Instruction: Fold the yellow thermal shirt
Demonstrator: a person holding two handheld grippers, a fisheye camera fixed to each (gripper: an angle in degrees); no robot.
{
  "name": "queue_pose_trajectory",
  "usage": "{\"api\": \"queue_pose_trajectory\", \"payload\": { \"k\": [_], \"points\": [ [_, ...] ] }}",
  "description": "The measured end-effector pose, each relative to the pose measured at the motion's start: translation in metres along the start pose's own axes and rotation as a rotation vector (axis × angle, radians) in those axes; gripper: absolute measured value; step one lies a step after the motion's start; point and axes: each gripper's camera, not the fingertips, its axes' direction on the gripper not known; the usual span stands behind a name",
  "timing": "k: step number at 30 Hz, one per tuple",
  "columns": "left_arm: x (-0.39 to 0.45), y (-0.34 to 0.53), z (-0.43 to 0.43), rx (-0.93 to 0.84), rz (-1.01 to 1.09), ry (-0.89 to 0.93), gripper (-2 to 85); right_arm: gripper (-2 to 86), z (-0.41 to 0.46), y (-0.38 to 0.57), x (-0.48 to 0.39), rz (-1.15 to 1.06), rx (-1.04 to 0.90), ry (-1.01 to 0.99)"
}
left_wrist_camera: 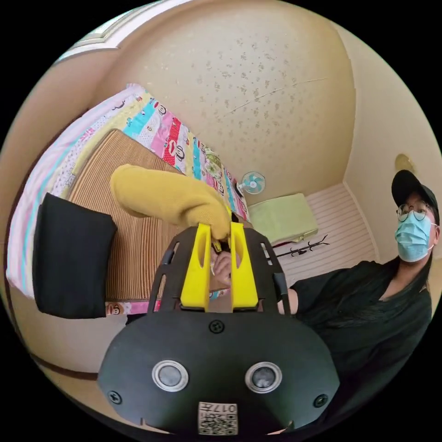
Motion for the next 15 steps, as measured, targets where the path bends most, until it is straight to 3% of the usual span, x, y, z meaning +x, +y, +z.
{"api": "queue_pose_trajectory", "payload": {
  "k": [4,7,11,15],
  "points": [
    [-0.02,0.066,-0.088,0.159,-0.127,-0.332,8.8,10.1,0.062,0.063,0.122,0.273,0.006,0.13],
    [-0.031,0.115,-0.112,0.207,-0.235,-0.512,8.8,6.5,0.082,0.123,0.203,0.521,-0.251,0.328],
    [-0.026,0.141,-0.1,0.192,-0.241,-0.639,8.7,2.2,0.06,0.163,0.221,0.593,-0.413,0.422],
    [0.014,0.124,-0.041,0.113,-0.029,-0.881,6.8,1.0,-0.011,0.144,0.179,0.528,-0.477,0.677]
  ]
}}
